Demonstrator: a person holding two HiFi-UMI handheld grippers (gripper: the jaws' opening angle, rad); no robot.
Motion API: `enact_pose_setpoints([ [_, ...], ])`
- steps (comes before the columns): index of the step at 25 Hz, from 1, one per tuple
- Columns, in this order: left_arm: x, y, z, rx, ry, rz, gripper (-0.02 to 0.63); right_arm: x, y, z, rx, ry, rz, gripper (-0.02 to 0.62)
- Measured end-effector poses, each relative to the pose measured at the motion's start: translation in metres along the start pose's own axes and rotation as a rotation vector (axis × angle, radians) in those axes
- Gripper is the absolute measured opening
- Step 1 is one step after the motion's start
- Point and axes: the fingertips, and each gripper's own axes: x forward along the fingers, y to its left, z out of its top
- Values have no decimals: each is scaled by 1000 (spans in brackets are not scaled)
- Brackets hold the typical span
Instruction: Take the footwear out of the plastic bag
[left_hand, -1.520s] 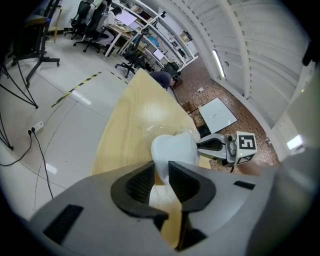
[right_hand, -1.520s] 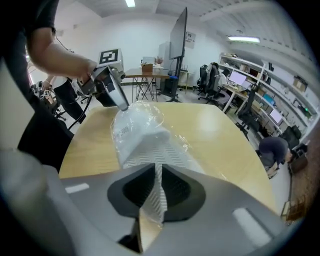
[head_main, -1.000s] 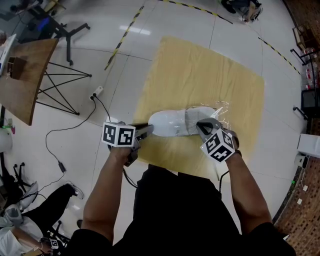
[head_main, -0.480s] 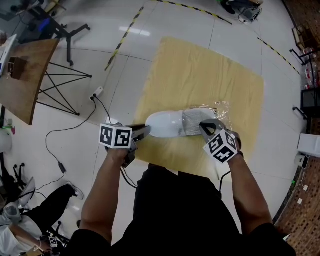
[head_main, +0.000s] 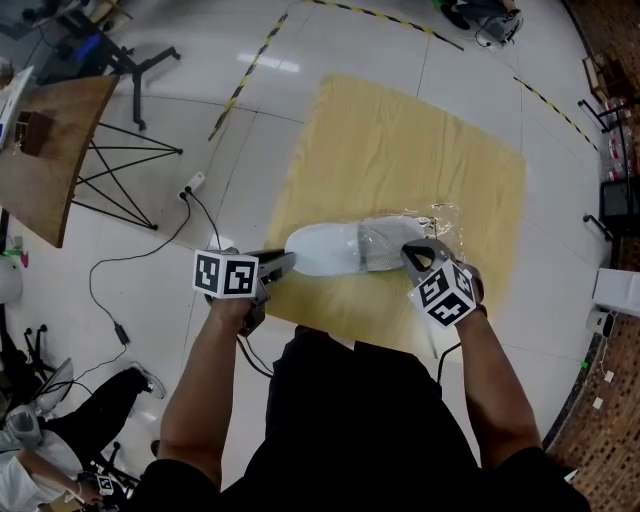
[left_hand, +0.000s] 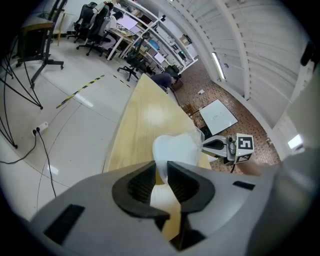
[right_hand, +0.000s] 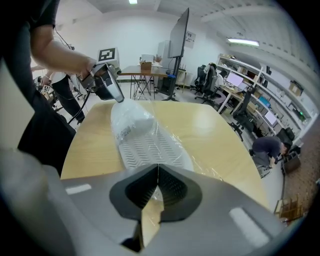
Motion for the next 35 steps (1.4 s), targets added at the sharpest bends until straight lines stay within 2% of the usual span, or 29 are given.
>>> enact_pose_setpoints([
  [35,15,-12,-3,43,32,-12,78,-33,-22,-60,147,55,-102,3],
])
